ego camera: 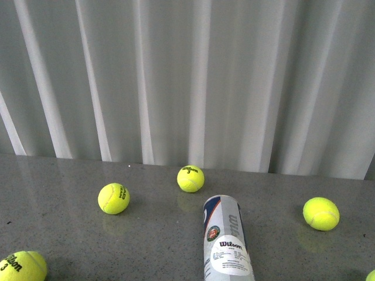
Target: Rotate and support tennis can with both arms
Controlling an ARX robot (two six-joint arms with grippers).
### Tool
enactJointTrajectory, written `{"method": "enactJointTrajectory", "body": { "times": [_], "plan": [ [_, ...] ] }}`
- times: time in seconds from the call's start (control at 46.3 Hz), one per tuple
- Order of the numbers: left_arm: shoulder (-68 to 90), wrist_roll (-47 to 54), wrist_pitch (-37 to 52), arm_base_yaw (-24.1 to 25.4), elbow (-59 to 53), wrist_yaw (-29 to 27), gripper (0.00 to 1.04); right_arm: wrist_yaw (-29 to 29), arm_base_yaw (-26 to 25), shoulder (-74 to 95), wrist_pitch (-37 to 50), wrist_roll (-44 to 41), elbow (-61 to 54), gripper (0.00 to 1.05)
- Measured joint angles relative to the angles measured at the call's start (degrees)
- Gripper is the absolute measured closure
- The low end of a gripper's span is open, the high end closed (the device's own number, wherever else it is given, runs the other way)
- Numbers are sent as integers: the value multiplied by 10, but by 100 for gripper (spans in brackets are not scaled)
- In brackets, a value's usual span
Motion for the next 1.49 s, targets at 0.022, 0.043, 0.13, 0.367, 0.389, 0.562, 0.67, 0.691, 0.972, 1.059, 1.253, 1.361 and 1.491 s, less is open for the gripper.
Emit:
{"method": "enactJointTrajectory", "body": {
  "times": [0.022,0.043,0.13,0.367,0.389,0.562,0.67,0.691,0.972,1.059,1.253,1.361,1.491],
  "plan": [
    [0,0,0,0,0,0,7,0,0,0,0,0,0,7],
    [0,0,0,0,0,0,7,0,0,0,0,0,0,7],
    [0,0,0,0,0,0,7,0,0,0,0,0,0,7],
    [0,0,0,0,0,0,7,0,0,0,0,0,0,7],
    [0,0,0,0,0,0,7,0,0,0,0,0,0,7],
    [0,0,0,0,0,0,7,0,0,0,0,0,0,7],
    [0,0,0,0,0,0,7,0,0,0,0,0,0,7],
    [0,0,0,0,0,0,7,0,0,0,0,0,0,7],
    [0,0,0,0,0,0,7,0,0,0,0,0,0,7],
    [0,0,0,0,0,0,7,0,0,0,0,0,0,7],
    [0,0,0,0,0,0,7,0,0,0,0,0,0,7],
    [0,0,0,0,0,0,7,0,0,0,0,0,0,7],
    [0,0,0,0,0,0,7,0,0,0,0,0,0,7]
  ]
}}
